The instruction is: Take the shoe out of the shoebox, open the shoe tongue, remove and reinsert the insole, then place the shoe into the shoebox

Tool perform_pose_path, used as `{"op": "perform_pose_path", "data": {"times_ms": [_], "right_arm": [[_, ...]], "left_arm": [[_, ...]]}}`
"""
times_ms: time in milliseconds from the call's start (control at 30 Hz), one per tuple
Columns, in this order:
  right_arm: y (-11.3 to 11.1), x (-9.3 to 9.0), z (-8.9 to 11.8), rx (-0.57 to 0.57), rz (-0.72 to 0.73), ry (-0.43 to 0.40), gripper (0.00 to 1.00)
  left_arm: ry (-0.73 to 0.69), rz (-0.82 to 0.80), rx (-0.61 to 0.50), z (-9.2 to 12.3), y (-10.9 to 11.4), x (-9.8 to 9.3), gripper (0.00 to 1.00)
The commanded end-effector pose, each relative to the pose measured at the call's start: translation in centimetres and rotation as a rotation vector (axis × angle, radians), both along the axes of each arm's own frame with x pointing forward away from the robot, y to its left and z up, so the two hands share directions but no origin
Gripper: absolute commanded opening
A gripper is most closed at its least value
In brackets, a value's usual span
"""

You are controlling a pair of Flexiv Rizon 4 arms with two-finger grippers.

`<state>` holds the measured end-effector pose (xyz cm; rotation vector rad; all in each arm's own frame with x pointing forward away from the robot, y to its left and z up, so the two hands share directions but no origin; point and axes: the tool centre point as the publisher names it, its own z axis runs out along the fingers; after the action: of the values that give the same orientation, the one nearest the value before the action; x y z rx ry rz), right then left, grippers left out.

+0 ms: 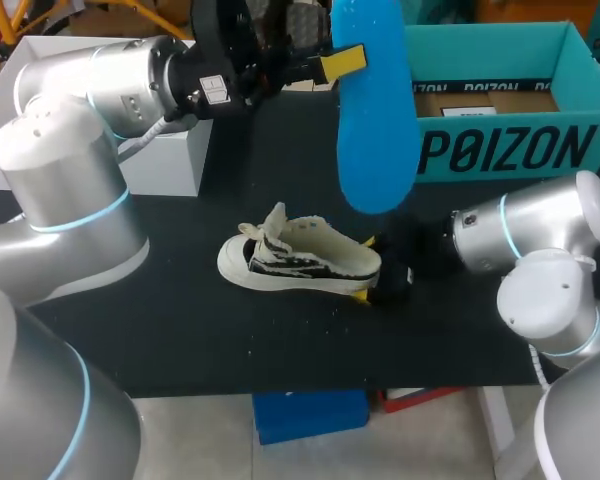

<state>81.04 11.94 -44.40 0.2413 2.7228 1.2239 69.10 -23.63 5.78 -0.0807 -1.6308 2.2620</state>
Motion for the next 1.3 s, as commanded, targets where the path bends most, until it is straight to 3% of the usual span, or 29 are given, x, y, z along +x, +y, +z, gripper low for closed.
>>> {"op": "perform_pose_path", "data": {"times_ms": [33, 167, 367, 567, 867, 1300], "right_arm": [[-1.0, -0.4, 1.8, -0.171, -0.003, -0.01, 1.0], [-2.4, -0.5, 2.6, -0.304, -0.023, -0.015, 1.0], [-4.2, -0.4, 2.8, -0.536, -0.02, 0.044, 1.0], [-4.8, -0.3, 3.1, -0.735, -0.015, 0.077, 1.0], [-3.8, 0.1, 3.8, -0.904, 0.011, 0.054, 1.0], [-0.9, 0.6, 5.5, -0.996, 0.081, 0.064, 1.0]], "left_arm": [[-0.001, 0.002, 0.001, -0.1, -0.1, -0.1, 0.0], [-0.001, 0.002, 0.001, -0.1, -0.1, -0.1, 0.0], [-0.001, 0.002, 0.001, -0.1, -0.1, -0.1, 0.0], [-0.001, 0.002, 0.001, -0.1, -0.1, -0.1, 0.0], [-0.001, 0.002, 0.001, -0.1, -0.1, -0.1, 0.0], [-0.001, 0.002, 0.001, -0.1, -0.1, -0.1, 0.0]]}}
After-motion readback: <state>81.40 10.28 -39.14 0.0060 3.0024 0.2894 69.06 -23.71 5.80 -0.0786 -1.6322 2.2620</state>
